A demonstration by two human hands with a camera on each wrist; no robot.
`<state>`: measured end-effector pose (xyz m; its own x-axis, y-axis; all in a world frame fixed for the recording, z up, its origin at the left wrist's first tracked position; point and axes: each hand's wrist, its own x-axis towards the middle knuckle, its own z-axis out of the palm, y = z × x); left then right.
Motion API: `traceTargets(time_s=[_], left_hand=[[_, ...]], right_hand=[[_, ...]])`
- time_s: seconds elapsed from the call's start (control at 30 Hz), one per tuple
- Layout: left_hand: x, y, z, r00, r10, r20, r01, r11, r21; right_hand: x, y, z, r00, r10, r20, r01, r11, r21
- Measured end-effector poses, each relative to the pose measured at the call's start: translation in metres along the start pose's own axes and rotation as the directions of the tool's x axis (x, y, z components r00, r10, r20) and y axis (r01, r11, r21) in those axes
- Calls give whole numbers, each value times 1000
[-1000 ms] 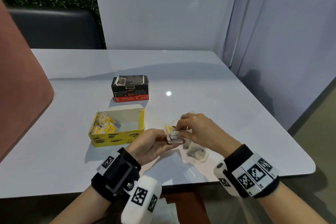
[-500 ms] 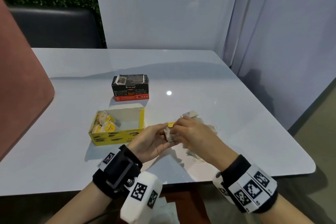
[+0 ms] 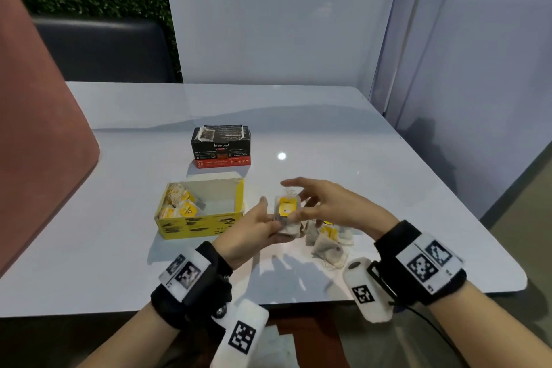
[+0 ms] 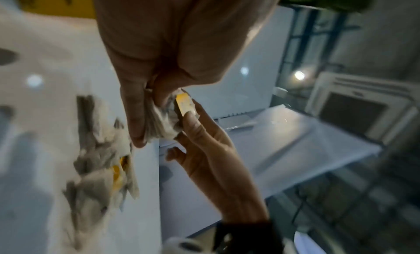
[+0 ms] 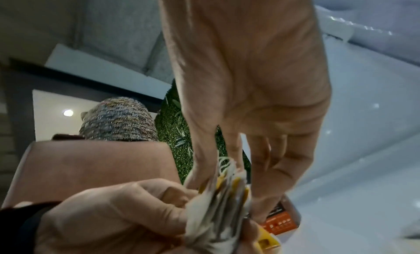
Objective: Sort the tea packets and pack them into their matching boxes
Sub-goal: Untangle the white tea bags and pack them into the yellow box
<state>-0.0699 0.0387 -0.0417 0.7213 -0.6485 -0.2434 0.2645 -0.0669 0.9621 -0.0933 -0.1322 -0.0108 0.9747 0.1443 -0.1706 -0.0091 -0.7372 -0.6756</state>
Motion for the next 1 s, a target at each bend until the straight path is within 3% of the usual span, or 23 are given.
traceTargets(time_s=[0.07, 0.13, 0.23, 0.3, 0.37, 0.47, 0.53, 0.6, 0.67, 0.83, 1.0], left_hand=[[-6, 3, -3, 998, 70, -9, -66, 970, 233], [-11, 8, -12, 981, 192, -40, -151, 871, 468], [-24, 25, -36, 911, 374, -172, -172, 725, 667], [-32, 36, -59, 863, 436, -253, -134, 683, 718], [-37, 39, -90, 819, 451, -354, -75, 697, 713], [-42, 32, -139, 766, 404, -501, 131, 664, 736], [-48, 21, -162, 808, 234, -541, 268, 672, 690], [-52, 9, -172, 875, 60, -480, 301, 709, 637], [-53, 0, -172, 915, -17, -403, 292, 718, 632], [-45, -11, -167, 942, 0, -337, 226, 743, 631], [-44, -12, -162, 927, 54, -372, 216, 733, 645]], right_hand=[[6, -11, 0, 998, -49, 37, 49, 999, 8], [12, -30, -2, 995, -104, 8, 104, 994, -16], [29, -64, 0, 974, -215, -64, 217, 976, 28], [48, -85, 5, 949, -299, -101, 300, 954, -13], [75, -99, 14, 924, -373, -84, 349, 913, -212], [107, -108, 34, 898, -426, 109, 422, 765, -487], [120, -107, 46, 881, -393, 265, 471, 662, -584], [127, -103, 56, 871, -338, 357, 491, 579, -651], [130, -99, 64, 880, -277, 385, 470, 614, -634], [133, -92, 83, 905, -243, 350, 407, 734, -543], [132, -87, 88, 927, -250, 278, 360, 799, -481]])
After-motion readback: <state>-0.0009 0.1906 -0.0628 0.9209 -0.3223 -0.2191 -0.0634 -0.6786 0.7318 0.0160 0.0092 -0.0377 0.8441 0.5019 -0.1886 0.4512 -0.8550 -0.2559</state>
